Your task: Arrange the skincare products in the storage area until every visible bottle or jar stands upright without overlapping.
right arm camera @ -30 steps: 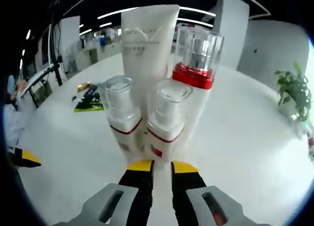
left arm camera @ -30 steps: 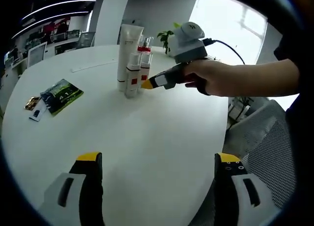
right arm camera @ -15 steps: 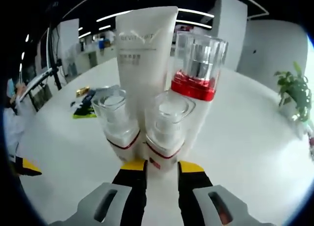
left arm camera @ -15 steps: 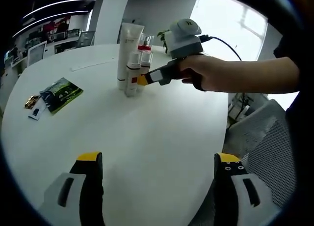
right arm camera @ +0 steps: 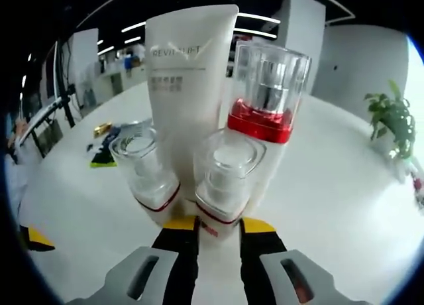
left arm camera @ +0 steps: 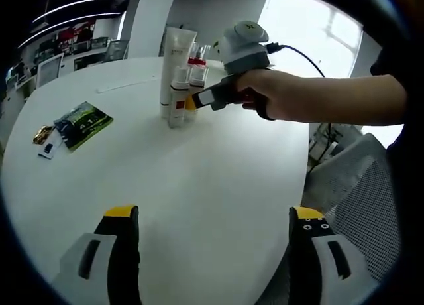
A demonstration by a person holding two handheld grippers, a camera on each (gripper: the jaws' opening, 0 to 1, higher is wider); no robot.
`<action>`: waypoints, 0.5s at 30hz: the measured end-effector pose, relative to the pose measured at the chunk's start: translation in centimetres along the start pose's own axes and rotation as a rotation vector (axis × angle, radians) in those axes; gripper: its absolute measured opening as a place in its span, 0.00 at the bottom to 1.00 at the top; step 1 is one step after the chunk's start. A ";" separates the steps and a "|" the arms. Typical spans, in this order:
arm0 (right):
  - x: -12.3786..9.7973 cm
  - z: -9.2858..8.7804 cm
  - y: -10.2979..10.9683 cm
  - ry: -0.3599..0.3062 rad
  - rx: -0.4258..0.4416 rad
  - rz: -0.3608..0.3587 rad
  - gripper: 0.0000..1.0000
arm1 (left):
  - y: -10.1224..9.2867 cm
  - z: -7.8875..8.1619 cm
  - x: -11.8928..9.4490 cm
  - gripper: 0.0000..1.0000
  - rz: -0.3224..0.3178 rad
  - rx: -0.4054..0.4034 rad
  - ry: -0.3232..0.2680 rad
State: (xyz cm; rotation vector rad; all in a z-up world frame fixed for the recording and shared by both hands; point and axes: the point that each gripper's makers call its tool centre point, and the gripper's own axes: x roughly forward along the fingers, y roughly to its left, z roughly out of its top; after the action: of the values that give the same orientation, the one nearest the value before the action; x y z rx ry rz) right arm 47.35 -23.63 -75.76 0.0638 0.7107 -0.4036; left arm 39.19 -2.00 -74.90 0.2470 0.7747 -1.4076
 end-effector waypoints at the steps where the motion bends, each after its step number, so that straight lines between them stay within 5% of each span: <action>1: 0.0 0.0 0.0 0.000 0.001 -0.004 0.16 | 0.0 -0.1 0.0 0.87 0.000 0.000 0.002; 15: -0.5 -0.4 -0.1 -0.010 -0.045 0.040 0.16 | -0.2 -0.1 0.2 0.87 -0.007 0.000 0.003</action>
State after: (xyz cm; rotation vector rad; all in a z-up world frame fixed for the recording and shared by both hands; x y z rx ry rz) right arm 46.73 -23.49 -75.72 0.0335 0.7071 -0.3488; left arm 39.01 -2.10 -75.04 0.2469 0.7782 -1.4139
